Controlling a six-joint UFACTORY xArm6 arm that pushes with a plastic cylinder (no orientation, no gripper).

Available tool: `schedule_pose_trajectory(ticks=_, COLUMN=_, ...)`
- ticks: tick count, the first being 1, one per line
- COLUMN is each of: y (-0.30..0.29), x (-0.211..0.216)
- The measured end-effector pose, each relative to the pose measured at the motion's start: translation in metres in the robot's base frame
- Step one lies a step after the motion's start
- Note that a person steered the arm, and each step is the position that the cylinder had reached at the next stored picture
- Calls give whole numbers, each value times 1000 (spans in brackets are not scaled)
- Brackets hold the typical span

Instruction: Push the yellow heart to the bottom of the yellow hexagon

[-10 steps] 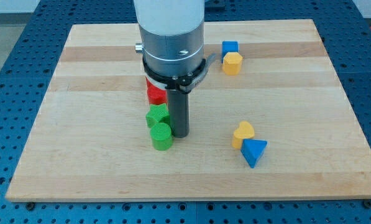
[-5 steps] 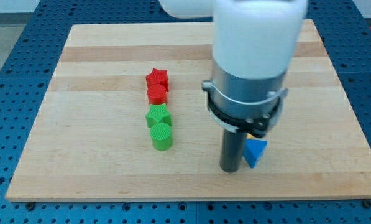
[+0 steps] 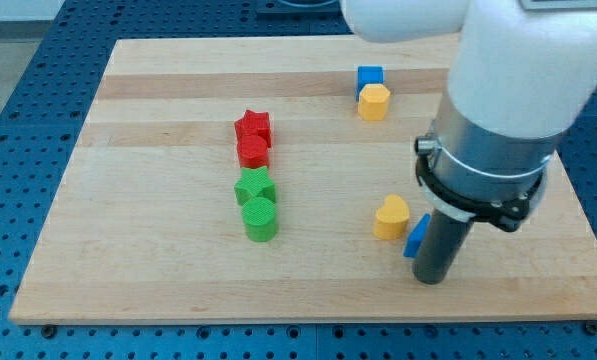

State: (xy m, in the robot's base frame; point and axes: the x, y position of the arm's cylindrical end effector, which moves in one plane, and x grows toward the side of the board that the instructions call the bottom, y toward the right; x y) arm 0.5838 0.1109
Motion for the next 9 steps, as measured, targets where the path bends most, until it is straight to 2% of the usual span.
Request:
schedule_pose_trajectory(ticks=1, y=-10, x=-2)
schedule_pose_trajectory(ticks=5, y=-20, x=-99)
schedule_pose_trajectory(ticks=6, y=-19, x=-98)
schedule_pose_trajectory(ticks=7, y=8, x=-38)
schedule_pose_trajectory(ticks=8, y=-10, x=-11)
schedule_pose_trajectory(ticks=9, y=-44, x=-20)
